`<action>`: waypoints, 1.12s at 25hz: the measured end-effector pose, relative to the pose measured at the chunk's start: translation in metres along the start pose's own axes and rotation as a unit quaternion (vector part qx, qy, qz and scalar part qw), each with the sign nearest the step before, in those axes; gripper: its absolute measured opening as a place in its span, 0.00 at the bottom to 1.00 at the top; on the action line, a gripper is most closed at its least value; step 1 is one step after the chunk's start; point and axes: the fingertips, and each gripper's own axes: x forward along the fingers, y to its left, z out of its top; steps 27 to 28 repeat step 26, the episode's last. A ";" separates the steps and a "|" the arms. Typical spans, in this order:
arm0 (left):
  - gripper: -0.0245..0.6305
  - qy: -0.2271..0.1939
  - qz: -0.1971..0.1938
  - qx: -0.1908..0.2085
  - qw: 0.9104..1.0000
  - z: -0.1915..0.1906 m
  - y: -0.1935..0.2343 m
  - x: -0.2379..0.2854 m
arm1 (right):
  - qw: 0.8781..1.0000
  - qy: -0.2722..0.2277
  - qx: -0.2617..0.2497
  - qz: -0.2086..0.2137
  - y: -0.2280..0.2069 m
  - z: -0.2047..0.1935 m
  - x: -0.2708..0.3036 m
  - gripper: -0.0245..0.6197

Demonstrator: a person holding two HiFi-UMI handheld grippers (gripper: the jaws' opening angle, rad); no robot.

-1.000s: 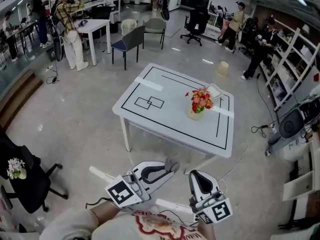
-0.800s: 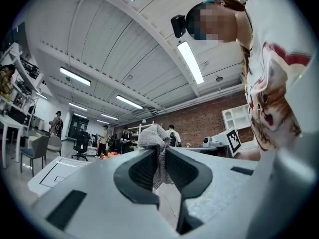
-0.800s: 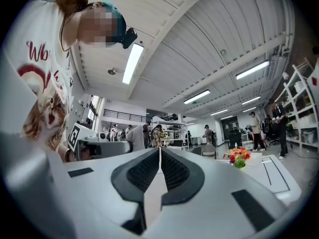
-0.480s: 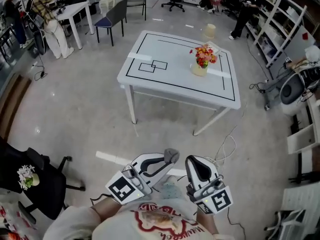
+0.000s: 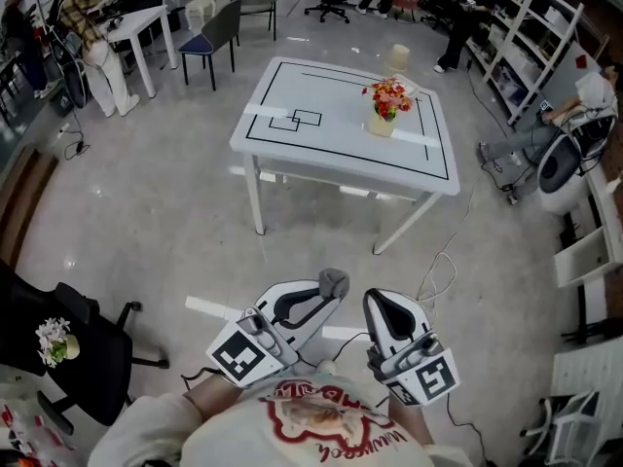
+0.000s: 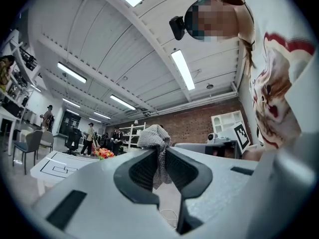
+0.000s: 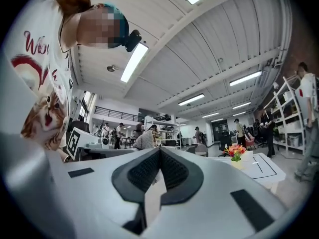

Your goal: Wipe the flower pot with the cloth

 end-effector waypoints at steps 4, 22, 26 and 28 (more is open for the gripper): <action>0.10 0.008 -0.006 0.024 1.000 -0.005 -0.008 0.003 | 1.000 0.003 -0.001 0.004 0.002 -0.003 -0.004 0.04; 0.10 0.011 -0.016 0.022 1.000 -0.003 -0.021 0.005 | 1.000 -0.009 -0.003 0.017 0.014 0.006 -0.009 0.04; 0.10 0.011 -0.015 0.022 1.000 -0.006 -0.017 0.001 | 1.000 -0.007 -0.004 0.016 0.017 0.001 -0.007 0.04; 0.10 0.011 -0.015 0.022 1.000 -0.006 -0.017 0.001 | 1.000 -0.007 -0.004 0.016 0.017 0.001 -0.007 0.04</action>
